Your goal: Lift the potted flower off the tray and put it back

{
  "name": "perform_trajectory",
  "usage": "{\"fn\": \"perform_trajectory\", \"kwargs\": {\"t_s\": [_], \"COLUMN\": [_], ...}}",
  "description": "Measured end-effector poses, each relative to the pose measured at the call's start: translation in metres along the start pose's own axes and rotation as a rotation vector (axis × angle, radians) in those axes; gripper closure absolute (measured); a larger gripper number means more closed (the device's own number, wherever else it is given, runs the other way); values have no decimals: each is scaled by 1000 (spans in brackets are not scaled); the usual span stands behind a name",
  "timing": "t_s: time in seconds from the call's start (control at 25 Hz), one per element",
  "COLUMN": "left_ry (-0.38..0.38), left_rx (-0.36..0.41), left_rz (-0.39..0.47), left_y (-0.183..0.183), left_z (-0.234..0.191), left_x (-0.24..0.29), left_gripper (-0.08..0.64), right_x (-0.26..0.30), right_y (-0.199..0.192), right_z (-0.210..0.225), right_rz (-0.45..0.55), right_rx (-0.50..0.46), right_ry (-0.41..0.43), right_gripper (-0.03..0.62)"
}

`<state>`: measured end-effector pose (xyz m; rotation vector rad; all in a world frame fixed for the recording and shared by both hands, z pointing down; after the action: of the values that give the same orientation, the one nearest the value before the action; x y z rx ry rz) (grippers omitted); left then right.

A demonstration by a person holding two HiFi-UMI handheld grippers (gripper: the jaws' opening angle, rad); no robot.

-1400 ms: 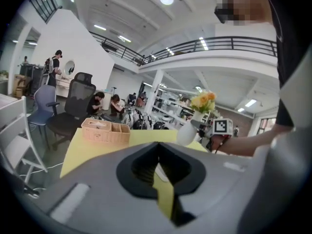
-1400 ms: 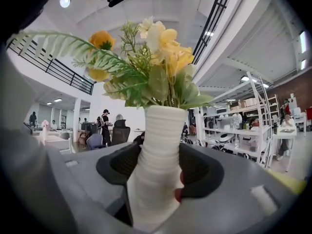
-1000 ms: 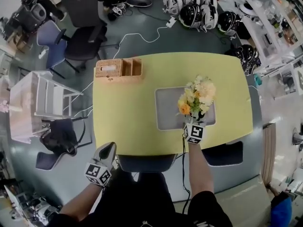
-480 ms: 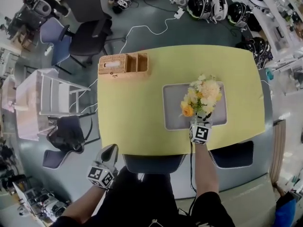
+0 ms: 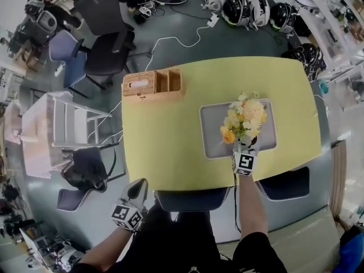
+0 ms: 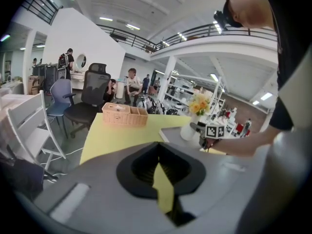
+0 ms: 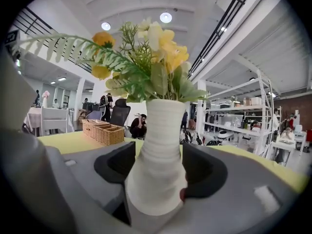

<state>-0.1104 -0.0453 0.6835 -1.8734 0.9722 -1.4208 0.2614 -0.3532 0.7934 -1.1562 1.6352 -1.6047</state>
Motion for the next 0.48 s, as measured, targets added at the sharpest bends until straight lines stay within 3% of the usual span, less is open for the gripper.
{"fn": "perform_trajectory", "kwargs": {"t_s": [0.2,0.36,0.48], "left_ry": [-36,-64,-82], "left_rx": [-3,-4,-1], "left_rz": [17,48,75], "left_y": [-5,-6,-5], "left_z": [-15,-36,-54], "left_x": [-14,-31,-52], "left_gripper": [552,552,552], "right_x": [-27,-67,-108], "right_y": [1,8,23], "right_z": [-8,-20,-39], "right_rz": [-34,-64,-57], "right_rx": [37,131,220], "right_ry": [-48,-108,-164], "right_gripper": [287,288,375]}}
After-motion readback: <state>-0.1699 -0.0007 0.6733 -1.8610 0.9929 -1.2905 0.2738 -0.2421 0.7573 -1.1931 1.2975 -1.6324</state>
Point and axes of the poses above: the fingertips, and each gripper's own axes: x forward along the fingers, z to its right, y out of its top, the point moved 10 cm from there along -x, backward along the fingers, and after that the axes turned 2 degrees about y, right-handed, at the moved point
